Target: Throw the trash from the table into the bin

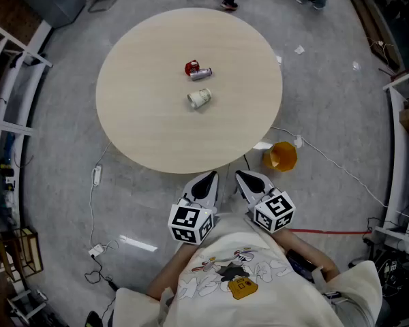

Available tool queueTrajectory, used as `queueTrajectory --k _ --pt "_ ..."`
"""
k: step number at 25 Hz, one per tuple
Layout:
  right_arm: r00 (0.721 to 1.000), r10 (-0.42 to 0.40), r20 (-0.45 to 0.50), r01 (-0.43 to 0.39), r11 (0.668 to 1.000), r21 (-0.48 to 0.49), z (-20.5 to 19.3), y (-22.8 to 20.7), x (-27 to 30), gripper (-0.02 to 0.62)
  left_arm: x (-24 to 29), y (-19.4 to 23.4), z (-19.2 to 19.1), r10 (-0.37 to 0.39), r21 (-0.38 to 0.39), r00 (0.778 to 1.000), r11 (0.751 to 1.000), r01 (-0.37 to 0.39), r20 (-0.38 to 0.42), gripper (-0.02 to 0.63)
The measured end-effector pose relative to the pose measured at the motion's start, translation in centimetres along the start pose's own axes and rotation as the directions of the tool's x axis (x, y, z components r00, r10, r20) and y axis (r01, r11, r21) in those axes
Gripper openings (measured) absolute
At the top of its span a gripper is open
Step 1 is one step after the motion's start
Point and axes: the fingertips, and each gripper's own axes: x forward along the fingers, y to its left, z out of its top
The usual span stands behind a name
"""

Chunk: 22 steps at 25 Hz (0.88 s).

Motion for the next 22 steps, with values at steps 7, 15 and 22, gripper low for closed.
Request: queueTrajectory --k 7,15,22 --pt "0.999 -0.023 -0.023 0.023 1.0 0.019 -1.7 3.1 1.5 0.002 -3.2 2.4 -1.7 -0.029 -0.026 1.0 0.999 0.028 -0.013 0.003" --pt "0.999 -0.035 0.001 0.035 0.999 -0.02 -3.0 4.0 0.3 0.003 -5.0 1.3 -4.9 -0.07 -0.039 0.997 0.997 0.068 -0.028 0.003" --pt "0.999 0.032 0.022 -0.032 0.999 -0.005 -2.8 3.2 -2.9 0.027 -5.1 -1.9 -4.9 -0.031 -0.047 0.999 0.998 0.03 -0.018 0.003"
